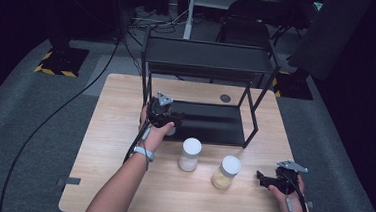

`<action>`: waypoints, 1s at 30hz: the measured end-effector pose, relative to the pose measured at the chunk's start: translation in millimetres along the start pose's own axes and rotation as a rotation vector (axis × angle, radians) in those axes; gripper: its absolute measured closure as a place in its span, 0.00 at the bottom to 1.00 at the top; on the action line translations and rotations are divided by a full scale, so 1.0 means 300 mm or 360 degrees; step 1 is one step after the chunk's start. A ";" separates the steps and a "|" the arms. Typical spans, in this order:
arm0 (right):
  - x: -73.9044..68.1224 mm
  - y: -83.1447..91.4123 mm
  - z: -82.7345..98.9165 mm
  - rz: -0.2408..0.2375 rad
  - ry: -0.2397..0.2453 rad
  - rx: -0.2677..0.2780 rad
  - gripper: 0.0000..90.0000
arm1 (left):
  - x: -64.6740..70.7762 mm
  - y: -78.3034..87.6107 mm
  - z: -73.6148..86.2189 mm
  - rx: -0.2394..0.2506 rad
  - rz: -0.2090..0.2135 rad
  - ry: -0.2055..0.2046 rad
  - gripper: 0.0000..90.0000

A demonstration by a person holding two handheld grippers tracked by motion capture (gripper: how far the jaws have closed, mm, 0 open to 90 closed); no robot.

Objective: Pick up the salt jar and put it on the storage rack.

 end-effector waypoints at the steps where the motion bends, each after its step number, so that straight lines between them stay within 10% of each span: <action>1: 0.000 -0.001 0.000 0.0000 0.0000 0.0001 0.00 | 0.000 0.010 -0.004 0.0011 0.0007 0.0004 0.13; 30: 0.001 -0.001 0.000 -0.0001 0.0000 0.0002 0.00 | -0.026 0.352 0.008 0.0121 0.0101 -0.0071 0.12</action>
Point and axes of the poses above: each handheld gripper's, and its own axes: y roughly backward along the jaws, z roughly out of its underside, x roughly to its right, the point moved 6 cm from there along -y, roughly forward along the jaws, and after that the axes turned 8 degrees about -z, right-handed, at the moved point
